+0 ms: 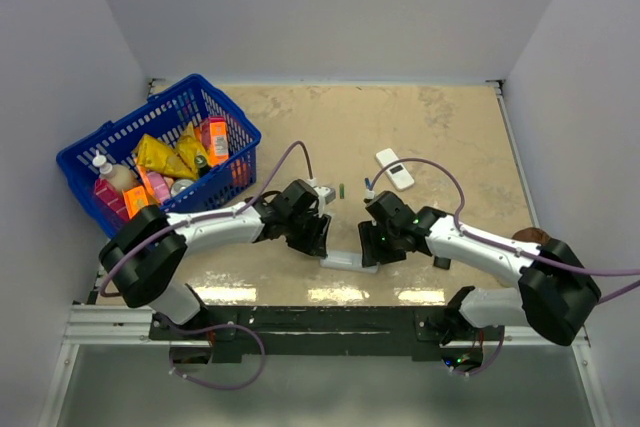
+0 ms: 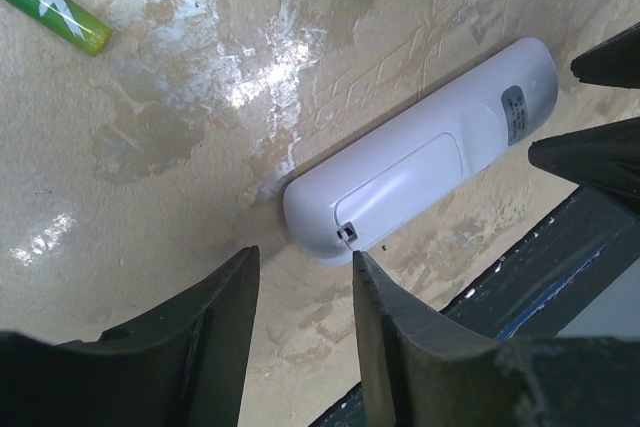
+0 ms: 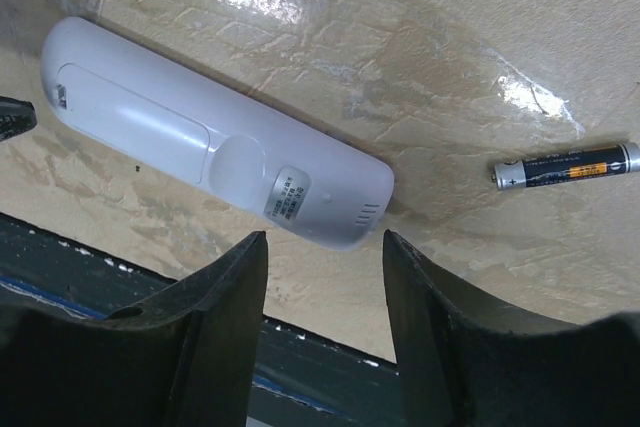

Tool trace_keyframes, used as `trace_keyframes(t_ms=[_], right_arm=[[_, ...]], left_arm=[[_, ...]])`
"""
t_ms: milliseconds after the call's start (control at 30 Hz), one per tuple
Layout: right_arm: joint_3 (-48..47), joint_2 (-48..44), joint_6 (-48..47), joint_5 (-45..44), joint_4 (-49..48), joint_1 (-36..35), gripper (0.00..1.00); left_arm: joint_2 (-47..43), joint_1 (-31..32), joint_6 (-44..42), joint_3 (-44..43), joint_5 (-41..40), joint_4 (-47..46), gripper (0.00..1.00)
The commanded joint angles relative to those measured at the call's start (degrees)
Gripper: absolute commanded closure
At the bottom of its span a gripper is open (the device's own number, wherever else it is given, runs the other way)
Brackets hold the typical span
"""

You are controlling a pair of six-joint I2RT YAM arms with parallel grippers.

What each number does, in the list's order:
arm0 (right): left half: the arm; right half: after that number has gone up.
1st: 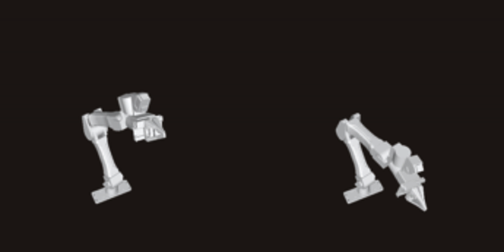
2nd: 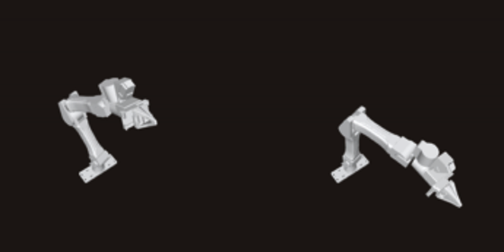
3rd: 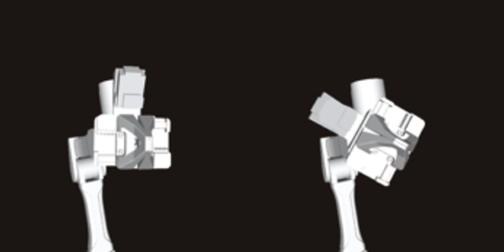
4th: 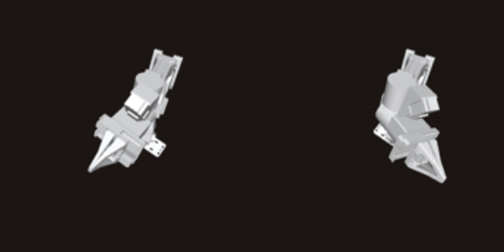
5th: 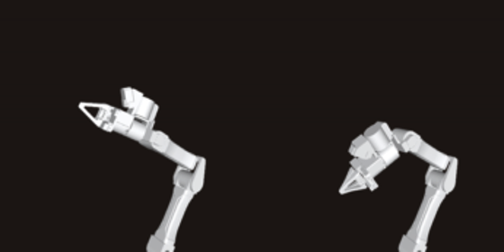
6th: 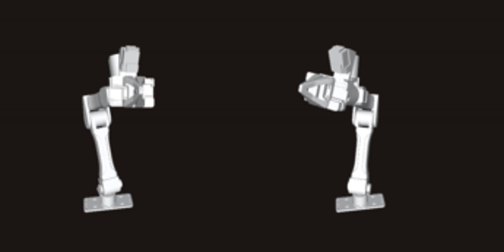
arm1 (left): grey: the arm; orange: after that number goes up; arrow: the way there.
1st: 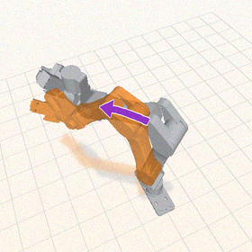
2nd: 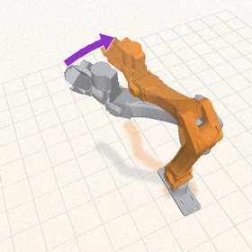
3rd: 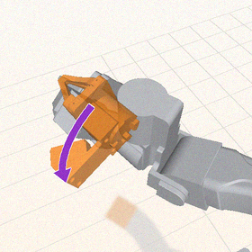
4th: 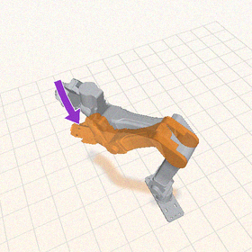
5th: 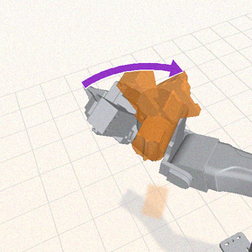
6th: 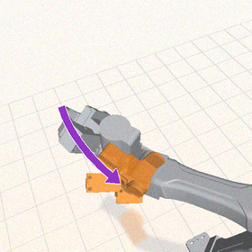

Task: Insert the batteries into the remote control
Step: Load the battery cover into the remote control.

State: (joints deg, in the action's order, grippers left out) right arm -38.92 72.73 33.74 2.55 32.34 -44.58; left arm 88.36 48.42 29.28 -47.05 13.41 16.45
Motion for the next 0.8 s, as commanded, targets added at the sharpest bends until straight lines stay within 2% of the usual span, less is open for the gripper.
trace_keyframes(t_ms=[0,333,633,767], right_arm=[[0.77,-0.57,1.6,0.27,-3.15,0.28,0.48],[1.21,0.92,1.16,0.35,-4.3,0.19,0.48],[0.95,1.8,0.63,0.35,-4.39,0.28,0.48],[0.68,2.42,0.37,0.35,-4.39,0.19,0.48]], left_arm=[[0.76,0.62,-1.24,-2.87,1.36,0.78,0.54],[4.1,0.97,-1.42,-5.07,1.36,1.48,0.55],[6.65,1.58,-2.38,-6.48,1.36,4.38,0.7],[8.32,1.94,-2.73,-6.57,0.57,7.01,0.84]])
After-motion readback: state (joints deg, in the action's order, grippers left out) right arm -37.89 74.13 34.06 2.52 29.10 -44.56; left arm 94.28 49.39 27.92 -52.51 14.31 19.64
